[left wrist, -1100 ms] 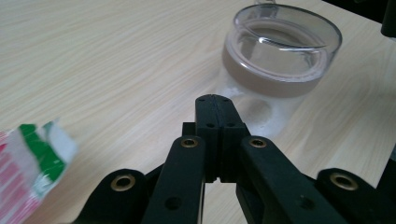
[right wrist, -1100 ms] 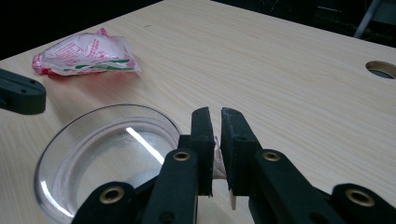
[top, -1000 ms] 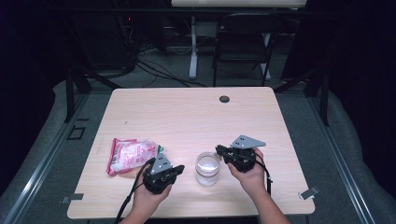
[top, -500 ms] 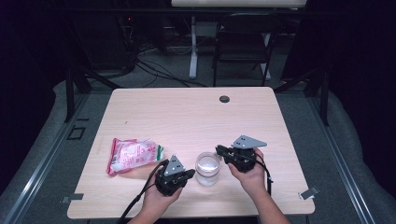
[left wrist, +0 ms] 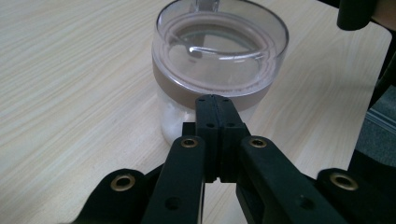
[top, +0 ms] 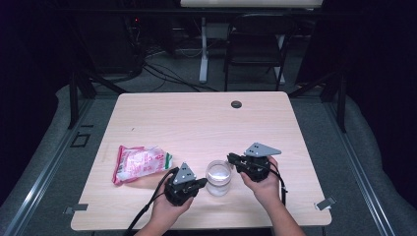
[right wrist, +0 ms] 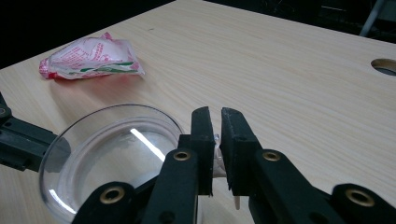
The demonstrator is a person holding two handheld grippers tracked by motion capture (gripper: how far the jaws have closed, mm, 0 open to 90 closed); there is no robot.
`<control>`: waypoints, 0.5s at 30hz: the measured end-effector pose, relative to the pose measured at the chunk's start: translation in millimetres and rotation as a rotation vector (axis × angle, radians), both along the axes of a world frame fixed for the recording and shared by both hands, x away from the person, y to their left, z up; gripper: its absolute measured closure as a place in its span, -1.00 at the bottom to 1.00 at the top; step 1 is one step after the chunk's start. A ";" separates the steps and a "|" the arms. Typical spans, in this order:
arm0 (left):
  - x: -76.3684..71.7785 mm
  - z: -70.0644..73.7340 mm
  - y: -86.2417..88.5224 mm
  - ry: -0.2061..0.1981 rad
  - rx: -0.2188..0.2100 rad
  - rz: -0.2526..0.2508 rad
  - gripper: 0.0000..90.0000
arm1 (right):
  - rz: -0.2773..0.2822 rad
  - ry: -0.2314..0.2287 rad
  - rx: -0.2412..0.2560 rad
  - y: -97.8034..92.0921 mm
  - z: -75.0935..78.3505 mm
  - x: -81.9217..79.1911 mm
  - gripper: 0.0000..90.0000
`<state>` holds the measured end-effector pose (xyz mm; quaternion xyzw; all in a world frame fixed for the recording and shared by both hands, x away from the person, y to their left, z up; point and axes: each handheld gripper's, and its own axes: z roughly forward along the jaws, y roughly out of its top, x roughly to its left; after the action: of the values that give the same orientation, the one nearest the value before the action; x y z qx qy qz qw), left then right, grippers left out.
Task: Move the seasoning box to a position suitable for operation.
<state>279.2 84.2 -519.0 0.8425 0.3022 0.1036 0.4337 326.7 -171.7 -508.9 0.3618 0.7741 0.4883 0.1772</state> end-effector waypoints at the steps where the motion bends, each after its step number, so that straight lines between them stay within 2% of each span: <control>1: -0.1 0.9 -0.1 -0.006 -0.002 -0.001 1.00 | 0.000 0.001 0.000 0.0 0.0 0.0 0.86; 4: -0.6 4.1 0.0 -0.014 -0.017 0.003 1.00 | 0.000 0.002 0.002 -0.2 0.0 -0.1 0.86; 15: 0.6 -2.9 -1.7 0.009 0.022 0.011 1.00 | 0.000 0.008 0.008 -1.5 -0.3 -0.1 0.86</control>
<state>279.8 82.4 -521.8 0.8461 0.3073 0.1055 0.4224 326.6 -173.2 -509.2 0.3644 0.7730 0.4898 0.1728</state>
